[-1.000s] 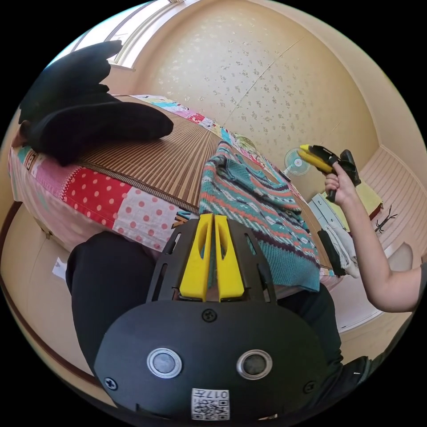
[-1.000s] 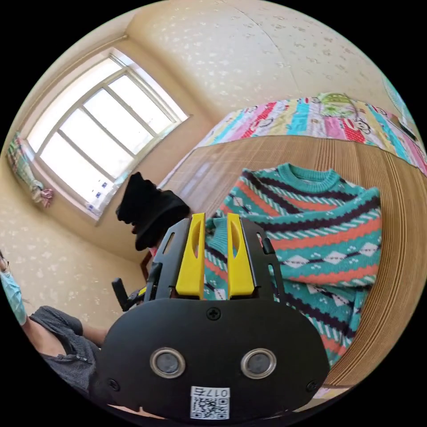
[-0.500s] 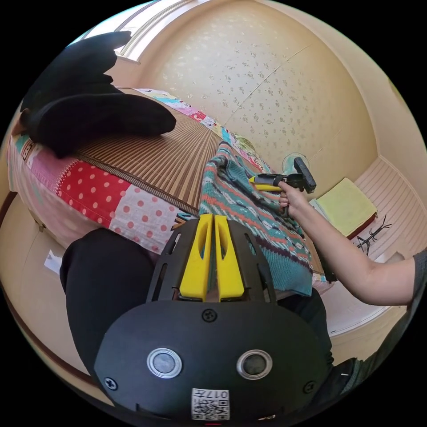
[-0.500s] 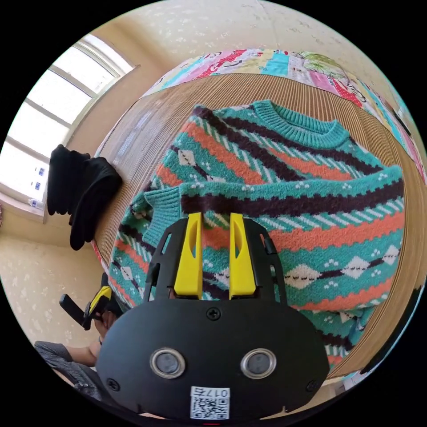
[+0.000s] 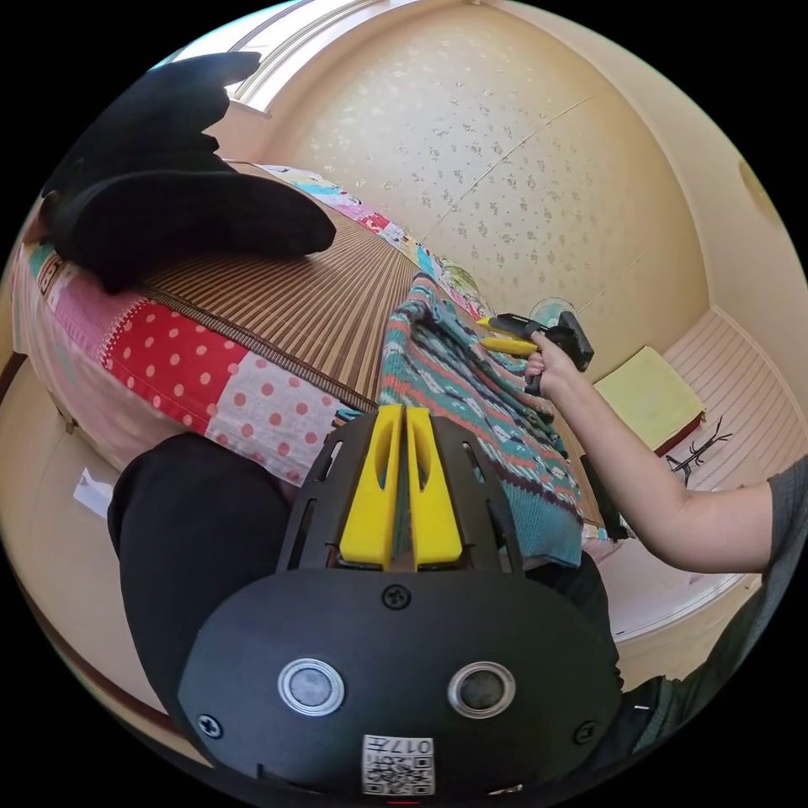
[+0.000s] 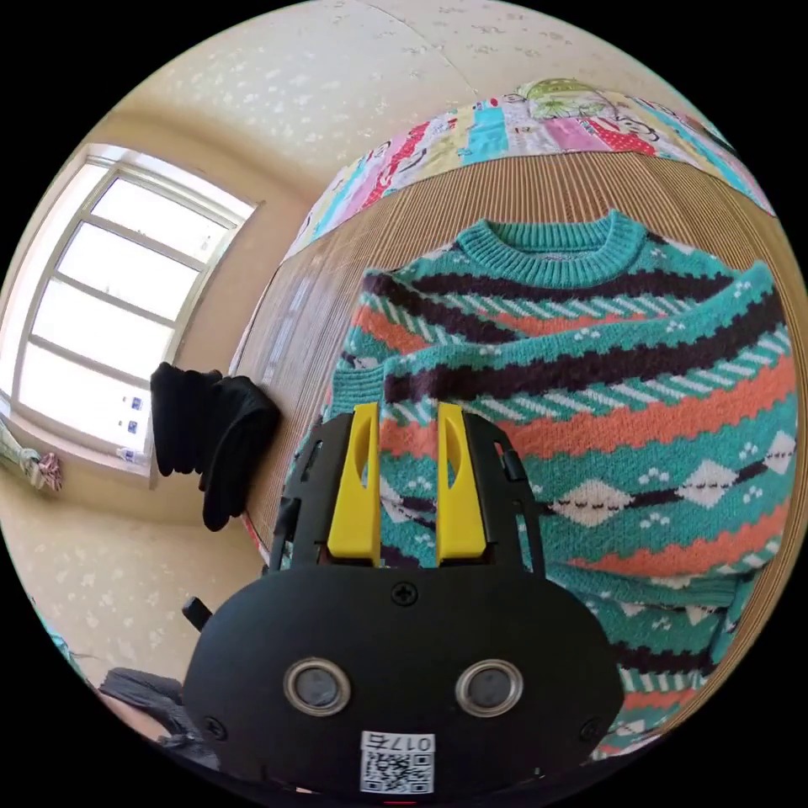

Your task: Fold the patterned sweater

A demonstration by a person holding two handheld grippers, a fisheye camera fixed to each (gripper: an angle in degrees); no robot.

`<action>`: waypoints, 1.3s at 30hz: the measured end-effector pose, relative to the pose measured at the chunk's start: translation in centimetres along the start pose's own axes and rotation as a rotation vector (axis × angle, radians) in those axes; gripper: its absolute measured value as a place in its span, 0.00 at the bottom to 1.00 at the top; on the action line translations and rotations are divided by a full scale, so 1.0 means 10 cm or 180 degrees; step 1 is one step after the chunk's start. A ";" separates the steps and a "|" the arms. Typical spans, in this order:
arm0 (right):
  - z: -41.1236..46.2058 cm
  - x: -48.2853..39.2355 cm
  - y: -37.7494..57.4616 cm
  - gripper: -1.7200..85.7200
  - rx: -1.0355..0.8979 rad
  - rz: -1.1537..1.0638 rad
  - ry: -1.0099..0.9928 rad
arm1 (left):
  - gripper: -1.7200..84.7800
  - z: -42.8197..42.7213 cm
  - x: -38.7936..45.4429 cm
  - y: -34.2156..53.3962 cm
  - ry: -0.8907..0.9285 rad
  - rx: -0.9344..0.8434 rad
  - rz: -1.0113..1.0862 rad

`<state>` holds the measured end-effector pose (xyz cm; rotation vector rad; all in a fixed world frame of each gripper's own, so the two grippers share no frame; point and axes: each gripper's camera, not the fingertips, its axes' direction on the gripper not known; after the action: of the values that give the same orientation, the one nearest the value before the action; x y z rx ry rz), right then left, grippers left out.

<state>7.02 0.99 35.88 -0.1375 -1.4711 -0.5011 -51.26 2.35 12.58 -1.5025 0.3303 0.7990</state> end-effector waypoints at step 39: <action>-2.64 1.74 2.90 0.19 -0.1014 0.0531 -0.0346 | 0.07 0.02 -0.32 -0.99 0.2157 -0.2246 -0.0327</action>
<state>43.22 12.37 55.92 -0.5421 -1.4619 -0.5963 -47.16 2.85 22.14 -2.4300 0.4921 0.2948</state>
